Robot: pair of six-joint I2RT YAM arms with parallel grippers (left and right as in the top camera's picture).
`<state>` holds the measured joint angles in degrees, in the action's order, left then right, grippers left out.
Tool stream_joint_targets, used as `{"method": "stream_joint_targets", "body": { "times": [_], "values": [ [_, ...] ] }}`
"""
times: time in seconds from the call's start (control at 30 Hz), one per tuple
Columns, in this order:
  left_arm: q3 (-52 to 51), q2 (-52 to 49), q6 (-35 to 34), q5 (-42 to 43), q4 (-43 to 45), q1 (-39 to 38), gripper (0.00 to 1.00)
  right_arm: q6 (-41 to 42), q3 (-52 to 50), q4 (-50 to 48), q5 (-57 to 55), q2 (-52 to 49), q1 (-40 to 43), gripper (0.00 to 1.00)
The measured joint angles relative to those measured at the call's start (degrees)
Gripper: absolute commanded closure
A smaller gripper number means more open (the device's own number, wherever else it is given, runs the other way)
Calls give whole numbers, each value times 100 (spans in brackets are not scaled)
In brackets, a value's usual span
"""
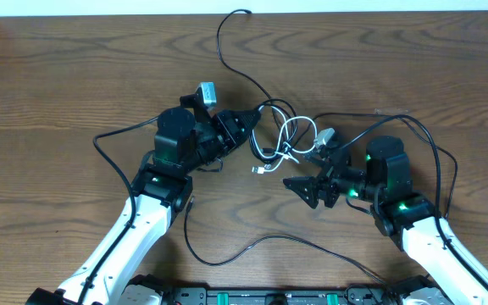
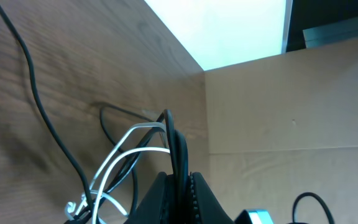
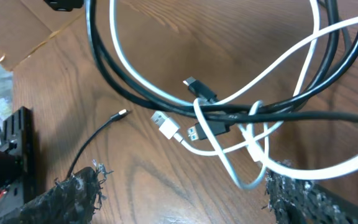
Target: Untangle cables
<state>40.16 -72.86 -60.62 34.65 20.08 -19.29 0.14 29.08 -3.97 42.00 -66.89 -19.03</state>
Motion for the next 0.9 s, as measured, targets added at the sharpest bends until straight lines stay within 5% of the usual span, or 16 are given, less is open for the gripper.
{"method": "stream_joint_targets", "body": {
  "times": [0.4, 0.47, 0.5, 0.53, 0.9],
  "values": [
    [0, 0, -284, 146, 415, -273, 92, -85, 0, 7, -258, 0, -20, 44],
    [0, 0, -337, 149, 417, -273, 92, -85, 0, 7, -284, 0, -20, 62],
    [0, 0, -350, 151, 417, -275, 93, -74, 0, 4, -299, -2, -20, 96],
    [0, 0, -369, 168, 417, -291, 93, -87, 0, 7, -304, -9, -22, 99],
    [0, 0, 74, 57, 282, -297, 93, -33, -13, -684, 422, -96, -24, 99]
  ]
}}
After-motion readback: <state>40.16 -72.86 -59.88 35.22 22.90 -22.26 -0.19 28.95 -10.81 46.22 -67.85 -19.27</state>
